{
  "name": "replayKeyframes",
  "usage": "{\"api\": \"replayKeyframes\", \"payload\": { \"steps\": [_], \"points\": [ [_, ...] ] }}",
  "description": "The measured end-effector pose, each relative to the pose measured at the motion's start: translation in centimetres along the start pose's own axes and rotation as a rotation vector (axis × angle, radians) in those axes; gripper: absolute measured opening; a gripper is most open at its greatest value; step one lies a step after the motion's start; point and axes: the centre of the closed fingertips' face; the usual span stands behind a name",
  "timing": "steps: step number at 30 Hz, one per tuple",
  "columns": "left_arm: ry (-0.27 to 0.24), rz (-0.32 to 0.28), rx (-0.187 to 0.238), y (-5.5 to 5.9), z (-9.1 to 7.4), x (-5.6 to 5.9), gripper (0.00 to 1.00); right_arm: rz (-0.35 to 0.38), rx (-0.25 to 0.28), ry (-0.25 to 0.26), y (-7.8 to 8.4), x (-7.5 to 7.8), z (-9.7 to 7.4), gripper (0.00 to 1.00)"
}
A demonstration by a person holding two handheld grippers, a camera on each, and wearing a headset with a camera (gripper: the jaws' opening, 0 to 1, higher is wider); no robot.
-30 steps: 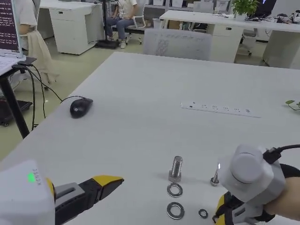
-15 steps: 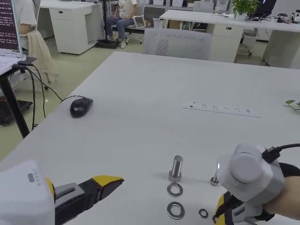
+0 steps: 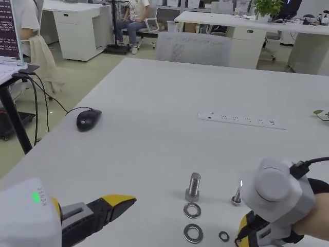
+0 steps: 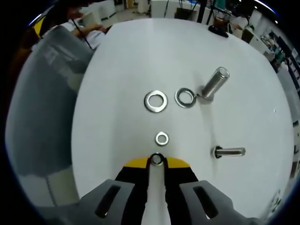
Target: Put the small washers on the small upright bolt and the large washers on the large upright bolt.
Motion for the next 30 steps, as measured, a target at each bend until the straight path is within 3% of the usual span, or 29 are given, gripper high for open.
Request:
{"api": "replayKeyframes", "payload": {
  "steps": [9,21,30],
  "points": [
    [0.009,0.005,-0.002,-0.2,0.4,-0.1,0.61,0.008,0.011,0.019,0.0,1.1,-1.1,0.13],
    [0.013,0.002,-0.007,0.0,0.5,-0.3,0.61,0.024,0.014,0.11,0.5,5.7,-4.2,0.12],
    [0.012,-0.005,-0.001,0.0,0.8,-0.3,0.61,0.017,0.027,0.161,-0.6,8.7,-5.7,0.13]
  ]
}}
Point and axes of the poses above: the centre of the closed fingertips' face, and the gripper's own axes: z roughly forward along the fingers, x roughly to its right, y roughly out of its underside, and after that the axes turned 10 degrees about y, right-handed
